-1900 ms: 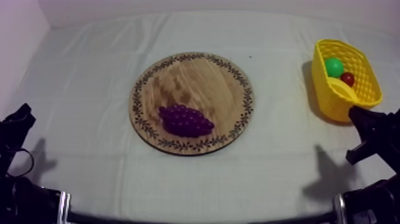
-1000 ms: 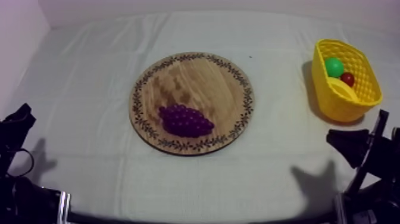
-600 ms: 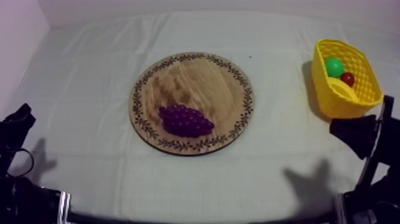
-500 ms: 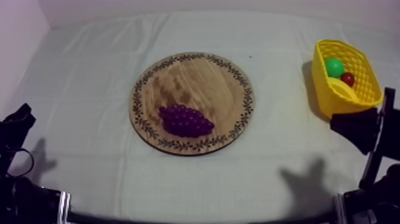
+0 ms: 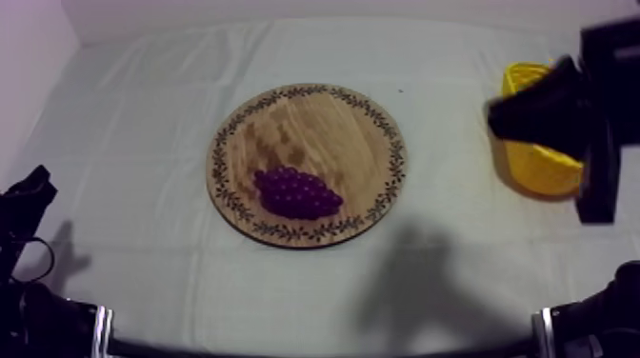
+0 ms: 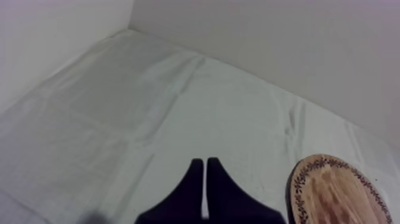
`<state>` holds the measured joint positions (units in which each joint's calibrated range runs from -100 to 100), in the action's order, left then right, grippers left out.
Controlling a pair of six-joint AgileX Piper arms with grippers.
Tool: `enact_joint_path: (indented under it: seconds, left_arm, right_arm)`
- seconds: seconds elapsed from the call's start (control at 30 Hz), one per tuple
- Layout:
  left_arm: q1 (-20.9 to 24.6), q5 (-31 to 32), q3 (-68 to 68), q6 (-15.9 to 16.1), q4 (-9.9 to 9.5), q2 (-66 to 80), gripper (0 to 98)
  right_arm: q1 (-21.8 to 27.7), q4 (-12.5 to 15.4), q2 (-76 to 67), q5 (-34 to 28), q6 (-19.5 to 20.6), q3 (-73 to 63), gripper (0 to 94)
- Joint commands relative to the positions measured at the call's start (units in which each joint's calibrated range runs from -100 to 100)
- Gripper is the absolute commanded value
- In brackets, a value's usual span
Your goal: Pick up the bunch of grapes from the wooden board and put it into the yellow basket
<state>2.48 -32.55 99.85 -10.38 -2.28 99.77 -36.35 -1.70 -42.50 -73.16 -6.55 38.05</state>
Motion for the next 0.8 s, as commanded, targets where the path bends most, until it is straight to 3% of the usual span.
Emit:
enact_joint_path:
  seconds: [0.0, 0.47, 0.77]
  left_arm:
    - [0.0, 0.0, 0.0, 0.0, 0.01, 0.0, 0.0]
    - [0.0, 0.0, 0.0, 0.0, 0.01, 0.0, 0.0]
    - [0.0, 0.0, 0.0, 0.0, 0.01, 0.0, 0.0]
  right_arm:
    - [-0.2, 0.2, 11.3, -3.3, -1.2, -13.8, 0.7]
    - [1.2, 0.7, 42.3, -11.7, -7.7, -39.0, 0.7]
    - [0.4, 2.9, 50.7, -18.1, -19.6, -44.0, 0.6]
